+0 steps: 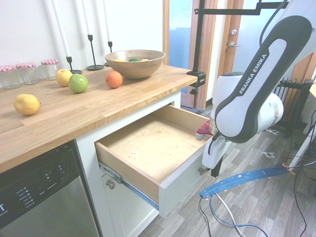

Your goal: Close the drawer

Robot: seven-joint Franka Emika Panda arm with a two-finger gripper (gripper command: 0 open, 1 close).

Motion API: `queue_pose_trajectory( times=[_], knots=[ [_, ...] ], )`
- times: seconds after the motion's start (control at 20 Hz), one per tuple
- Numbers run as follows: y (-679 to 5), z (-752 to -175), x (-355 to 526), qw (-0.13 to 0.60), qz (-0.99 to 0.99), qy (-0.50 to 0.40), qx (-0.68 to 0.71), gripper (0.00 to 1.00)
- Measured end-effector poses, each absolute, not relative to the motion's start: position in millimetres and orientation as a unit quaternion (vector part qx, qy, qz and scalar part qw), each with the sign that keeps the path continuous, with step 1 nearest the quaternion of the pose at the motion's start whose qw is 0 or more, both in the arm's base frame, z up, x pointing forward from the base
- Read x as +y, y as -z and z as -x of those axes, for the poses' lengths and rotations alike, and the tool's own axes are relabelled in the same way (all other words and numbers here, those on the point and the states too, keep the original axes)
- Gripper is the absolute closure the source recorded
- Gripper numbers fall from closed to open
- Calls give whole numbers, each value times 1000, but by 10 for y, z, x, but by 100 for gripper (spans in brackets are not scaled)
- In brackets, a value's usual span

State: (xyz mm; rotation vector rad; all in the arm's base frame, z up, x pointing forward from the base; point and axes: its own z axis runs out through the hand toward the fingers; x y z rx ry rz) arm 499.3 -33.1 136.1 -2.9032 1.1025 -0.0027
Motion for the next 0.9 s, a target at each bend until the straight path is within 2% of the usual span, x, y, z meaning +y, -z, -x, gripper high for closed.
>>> queue_pose_trajectory(
  times=[0.9],
  knots=[
    [-1487,-5855,-363,20,934,-3,358,100]
  ],
)
